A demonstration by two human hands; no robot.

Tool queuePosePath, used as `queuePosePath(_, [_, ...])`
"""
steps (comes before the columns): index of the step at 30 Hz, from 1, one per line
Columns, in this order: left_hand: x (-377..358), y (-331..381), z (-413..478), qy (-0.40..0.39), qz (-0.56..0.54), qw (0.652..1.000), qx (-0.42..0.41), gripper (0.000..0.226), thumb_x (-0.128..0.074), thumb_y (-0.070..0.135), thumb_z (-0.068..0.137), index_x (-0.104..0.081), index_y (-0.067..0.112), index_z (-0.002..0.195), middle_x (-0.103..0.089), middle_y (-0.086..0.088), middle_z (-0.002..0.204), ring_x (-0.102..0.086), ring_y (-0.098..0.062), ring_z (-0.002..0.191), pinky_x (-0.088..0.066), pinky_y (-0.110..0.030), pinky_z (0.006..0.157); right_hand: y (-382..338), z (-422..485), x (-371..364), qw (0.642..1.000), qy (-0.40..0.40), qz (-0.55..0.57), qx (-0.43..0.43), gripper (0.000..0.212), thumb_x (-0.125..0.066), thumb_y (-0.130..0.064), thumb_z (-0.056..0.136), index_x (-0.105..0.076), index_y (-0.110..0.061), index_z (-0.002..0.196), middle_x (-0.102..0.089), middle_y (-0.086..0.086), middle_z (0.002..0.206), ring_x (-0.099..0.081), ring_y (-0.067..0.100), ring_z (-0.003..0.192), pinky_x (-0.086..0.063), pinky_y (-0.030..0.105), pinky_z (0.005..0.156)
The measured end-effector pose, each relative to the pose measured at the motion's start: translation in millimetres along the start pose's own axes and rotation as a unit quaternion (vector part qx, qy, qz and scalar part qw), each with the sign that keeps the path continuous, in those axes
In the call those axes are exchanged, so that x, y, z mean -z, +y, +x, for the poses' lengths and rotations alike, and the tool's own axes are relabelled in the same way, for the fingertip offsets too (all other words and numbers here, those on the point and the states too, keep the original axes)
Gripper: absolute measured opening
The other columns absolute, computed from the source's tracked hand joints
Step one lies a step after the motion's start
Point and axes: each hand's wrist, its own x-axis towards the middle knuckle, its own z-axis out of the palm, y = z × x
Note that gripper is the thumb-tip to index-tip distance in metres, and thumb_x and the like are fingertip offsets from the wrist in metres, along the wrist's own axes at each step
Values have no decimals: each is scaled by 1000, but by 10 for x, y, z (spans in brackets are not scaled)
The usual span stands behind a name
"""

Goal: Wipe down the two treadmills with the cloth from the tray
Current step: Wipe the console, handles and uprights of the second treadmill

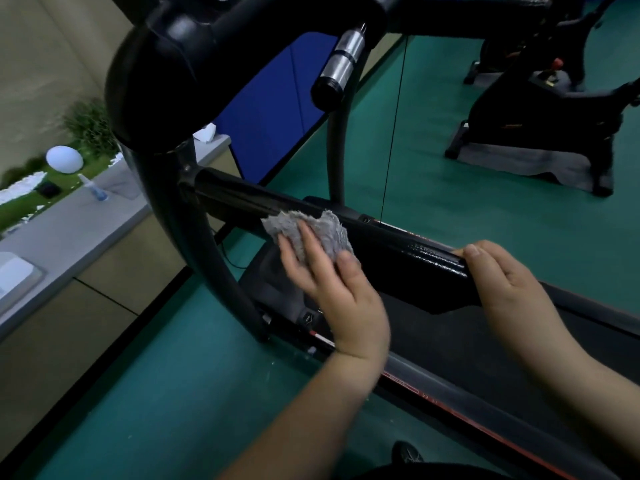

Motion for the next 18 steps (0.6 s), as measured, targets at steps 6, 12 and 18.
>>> queuePosePath(6, [216,-223,1294,146,-34,981,127,42,-33,21,103,-39,14,144,-20,-9,153,-33,-13,136,-27,7,89,-30,25,22,999,-25,-11,20,35,-40,-25,99,-37,-17,66,-38,-13,53,-33,5,51,-27,16,48])
queuePosePath(12, [178,-464,1412,204,-87,937,271,48,-30,40,99,-45,21,140,-50,-4,138,-51,-18,119,-37,-33,109,3,51,43,998,-50,1,40,35,-40,-21,100,-34,-20,65,-39,-15,51,-33,3,49,-27,16,48])
queuePosePath(18, [-293,157,-149,109,-96,947,286,48,-35,32,101,-30,23,148,-43,-16,141,-51,-23,124,-37,-40,109,62,112,83,994,-90,7,67,33,-40,-20,100,-37,-18,67,-41,-16,55,-35,3,52,-28,16,49])
